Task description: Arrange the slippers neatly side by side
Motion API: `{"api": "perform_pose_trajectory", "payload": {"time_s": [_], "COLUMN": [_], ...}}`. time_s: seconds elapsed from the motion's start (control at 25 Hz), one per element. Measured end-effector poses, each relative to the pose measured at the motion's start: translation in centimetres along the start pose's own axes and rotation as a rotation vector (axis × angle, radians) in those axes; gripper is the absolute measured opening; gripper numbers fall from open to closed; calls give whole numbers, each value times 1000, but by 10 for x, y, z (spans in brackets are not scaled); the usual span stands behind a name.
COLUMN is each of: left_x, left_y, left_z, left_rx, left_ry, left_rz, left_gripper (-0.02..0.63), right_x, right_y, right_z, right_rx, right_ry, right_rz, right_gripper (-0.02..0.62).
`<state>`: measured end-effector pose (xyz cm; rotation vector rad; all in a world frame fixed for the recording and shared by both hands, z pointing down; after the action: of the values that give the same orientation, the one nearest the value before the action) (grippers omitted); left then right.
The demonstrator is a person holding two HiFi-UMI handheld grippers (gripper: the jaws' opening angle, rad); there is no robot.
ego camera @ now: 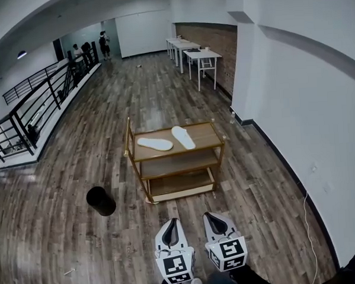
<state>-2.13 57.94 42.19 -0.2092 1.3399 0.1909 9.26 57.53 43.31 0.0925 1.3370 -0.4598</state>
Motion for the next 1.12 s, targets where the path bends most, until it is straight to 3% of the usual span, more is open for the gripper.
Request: {"api": "perform_pose_trajectory", "payload": {"time_s": [0.36, 1.12], "left_x": [-13, -16], "left_y": [-48, -205], "left_z": [-11, -25], "left_rx": [16, 60], "left_ry": [18, 6], "left_rz": [-26, -81], "left_gripper": [11, 11], "right_x": [9, 54], "right_y": [-48, -189], "right_z": [16, 91], "right_rx": [17, 83], "right_ry": [16, 8], "right_rz": [-22, -63], "right_gripper": [-2, -2]}}
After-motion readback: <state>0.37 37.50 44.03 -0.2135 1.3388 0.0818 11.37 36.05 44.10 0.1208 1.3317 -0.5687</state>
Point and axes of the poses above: the fingertips, and each gripper's own axes: y backward along the fingers, z to its right, x out of its top, the point moved 2 cm from there along y, backward along the fingers, and after that the axes turned 15 degrees about -y, right-handed, at the moved point
